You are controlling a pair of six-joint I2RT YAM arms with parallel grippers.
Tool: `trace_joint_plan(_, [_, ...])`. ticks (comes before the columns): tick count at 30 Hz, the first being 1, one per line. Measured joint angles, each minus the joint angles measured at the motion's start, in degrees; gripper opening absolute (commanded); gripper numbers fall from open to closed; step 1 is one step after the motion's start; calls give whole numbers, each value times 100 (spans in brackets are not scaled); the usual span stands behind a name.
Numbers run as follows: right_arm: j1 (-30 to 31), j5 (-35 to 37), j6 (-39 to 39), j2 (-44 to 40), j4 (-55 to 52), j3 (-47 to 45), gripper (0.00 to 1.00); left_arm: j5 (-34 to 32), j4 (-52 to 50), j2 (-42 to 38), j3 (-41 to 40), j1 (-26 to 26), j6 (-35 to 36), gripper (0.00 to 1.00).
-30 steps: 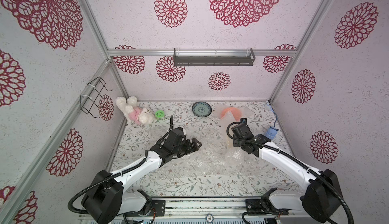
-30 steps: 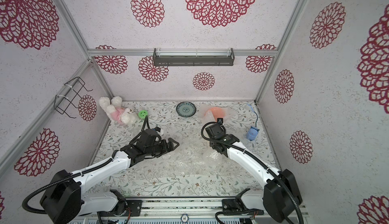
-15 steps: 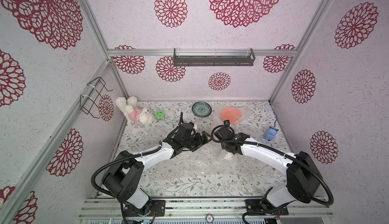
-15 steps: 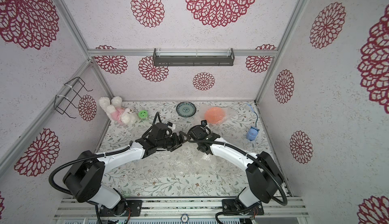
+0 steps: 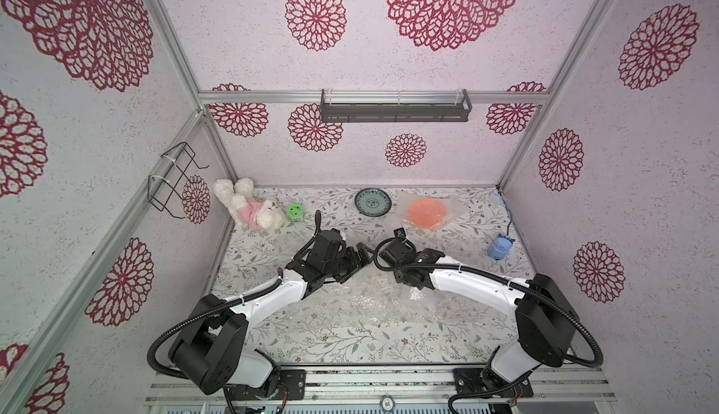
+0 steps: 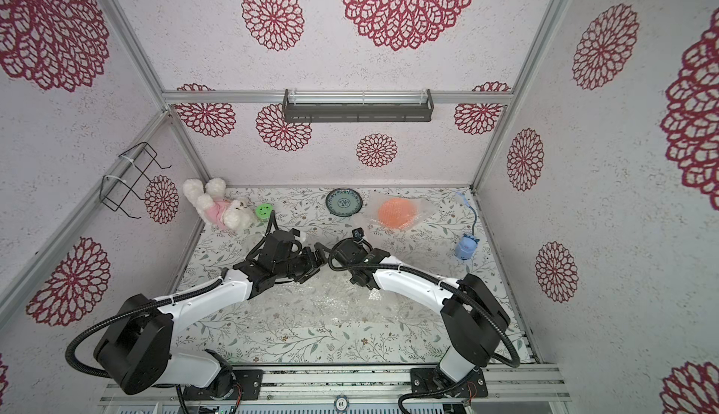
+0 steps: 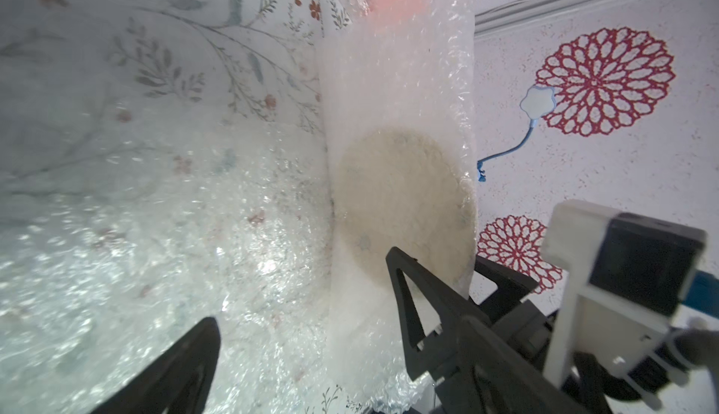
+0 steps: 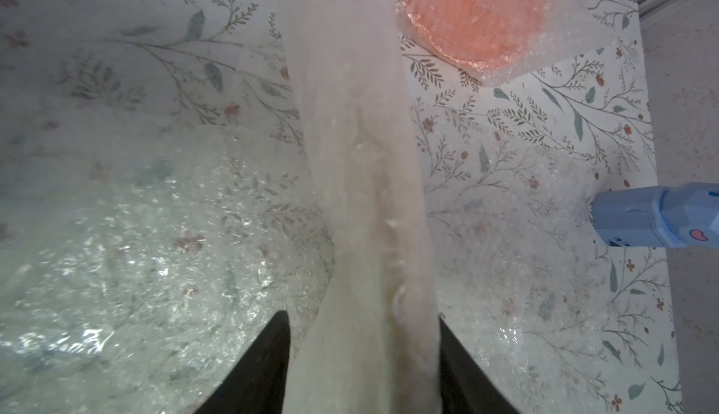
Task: Unpack dinner plates from bubble wrap
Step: Unwrap the bubble wrap.
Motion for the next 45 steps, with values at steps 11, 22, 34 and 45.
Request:
trace_joint_plan(11, [369,-129,114,706,92,361,58,-210,-201,-411,-546,232,-26,97])
trace_joint_plan(22, [651,-1180,284,960,800,356,85,-317,-452,-638,-715,435,-15,97])
trace_joint_plan(34, [-337,-3351,-81,-590,1532,-461,83,-431,-1014,-1504,-723,332,474,93])
trace_joint_plan(45, [-2761,-4791,-79,-1847,2188,-2793,55,-1200,-2085,846,1397,-1598,1255,77])
